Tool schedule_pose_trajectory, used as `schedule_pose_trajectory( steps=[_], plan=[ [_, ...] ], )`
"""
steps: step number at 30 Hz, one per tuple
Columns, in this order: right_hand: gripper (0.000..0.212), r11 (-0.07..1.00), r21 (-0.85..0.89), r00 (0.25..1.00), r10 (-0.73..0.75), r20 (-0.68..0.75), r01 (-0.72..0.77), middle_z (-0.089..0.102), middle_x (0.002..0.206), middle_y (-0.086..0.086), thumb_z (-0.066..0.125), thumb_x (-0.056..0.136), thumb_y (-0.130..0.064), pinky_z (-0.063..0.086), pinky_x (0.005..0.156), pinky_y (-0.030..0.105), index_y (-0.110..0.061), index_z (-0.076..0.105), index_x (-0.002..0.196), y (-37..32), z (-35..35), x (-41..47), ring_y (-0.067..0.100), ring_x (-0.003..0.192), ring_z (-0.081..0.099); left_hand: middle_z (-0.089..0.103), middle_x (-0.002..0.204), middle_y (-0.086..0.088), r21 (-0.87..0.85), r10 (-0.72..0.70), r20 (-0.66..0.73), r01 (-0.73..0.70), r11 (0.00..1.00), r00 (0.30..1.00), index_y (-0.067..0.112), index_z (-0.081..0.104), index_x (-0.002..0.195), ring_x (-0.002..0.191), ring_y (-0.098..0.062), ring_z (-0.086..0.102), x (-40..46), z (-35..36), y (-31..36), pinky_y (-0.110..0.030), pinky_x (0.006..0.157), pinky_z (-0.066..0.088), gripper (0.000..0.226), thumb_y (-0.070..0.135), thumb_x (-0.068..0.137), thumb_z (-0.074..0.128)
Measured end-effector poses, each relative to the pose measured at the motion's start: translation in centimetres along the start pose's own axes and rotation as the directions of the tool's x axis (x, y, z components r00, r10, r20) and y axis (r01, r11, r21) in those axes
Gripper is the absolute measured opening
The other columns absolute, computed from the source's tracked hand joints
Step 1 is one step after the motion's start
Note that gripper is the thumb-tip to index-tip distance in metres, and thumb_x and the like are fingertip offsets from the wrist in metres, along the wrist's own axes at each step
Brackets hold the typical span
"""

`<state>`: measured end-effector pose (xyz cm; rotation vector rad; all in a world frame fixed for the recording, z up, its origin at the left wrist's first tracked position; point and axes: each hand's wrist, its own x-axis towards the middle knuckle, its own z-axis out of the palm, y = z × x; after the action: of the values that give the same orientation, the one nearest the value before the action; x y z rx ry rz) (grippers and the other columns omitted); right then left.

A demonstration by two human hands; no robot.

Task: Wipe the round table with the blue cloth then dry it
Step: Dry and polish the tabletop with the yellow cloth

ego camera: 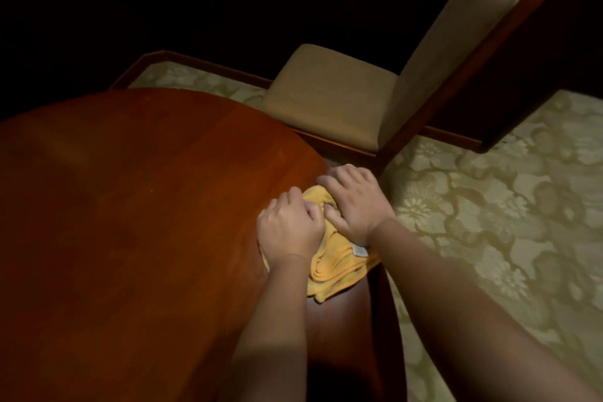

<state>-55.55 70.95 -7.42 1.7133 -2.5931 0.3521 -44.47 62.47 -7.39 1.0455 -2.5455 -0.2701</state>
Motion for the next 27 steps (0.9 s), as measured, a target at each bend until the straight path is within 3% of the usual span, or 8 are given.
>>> schedule_pose_trajectory(
  steps=[4,10,27],
  plan=[
    [0.046,0.995,0.021,0.992,-0.100,0.080,0.099,0.056,0.112,0.005,0.035,0.084,-0.043,0.029,0.087,0.039,-0.018,0.055,0.117,0.9,-0.1,3.1,0.026,0.104,0.050,0.056,0.056,-0.007,0.001,-0.119,-0.038,0.119,0.993,0.992,0.008,0.057,0.066,0.050,-0.026,0.054,1.4,0.6,0.0,-0.030,0.046,0.040,0.031,0.024,0.078,0.033],
    [0.044,0.937,0.054,0.927,-0.350,0.134,0.346,0.055,0.114,0.003,0.035,0.085,-0.041,0.029,0.091,0.039,-0.018,0.055,0.117,1.8,0.5,8.6,0.024,0.108,0.050,0.051,0.053,-0.005,0.073,-0.338,-0.141,0.351,0.934,0.930,0.009,0.054,0.064,0.046,-0.024,0.049,3.4,1.2,0.0,-0.027,0.045,0.032,0.027,0.022,0.077,0.034],
    [0.046,0.813,0.163,0.813,-0.576,0.084,0.559,0.058,0.110,0.001,0.037,0.082,-0.040,0.025,0.094,0.036,-0.018,0.058,0.115,1.5,2.3,17.5,0.022,0.107,0.052,0.047,0.050,-0.004,0.127,-0.500,-0.298,0.552,0.824,0.814,0.009,0.052,0.062,0.043,-0.023,0.044,8.8,2.1,-2.2,-0.024,0.044,0.026,0.026,0.020,0.077,0.035]
  ],
)
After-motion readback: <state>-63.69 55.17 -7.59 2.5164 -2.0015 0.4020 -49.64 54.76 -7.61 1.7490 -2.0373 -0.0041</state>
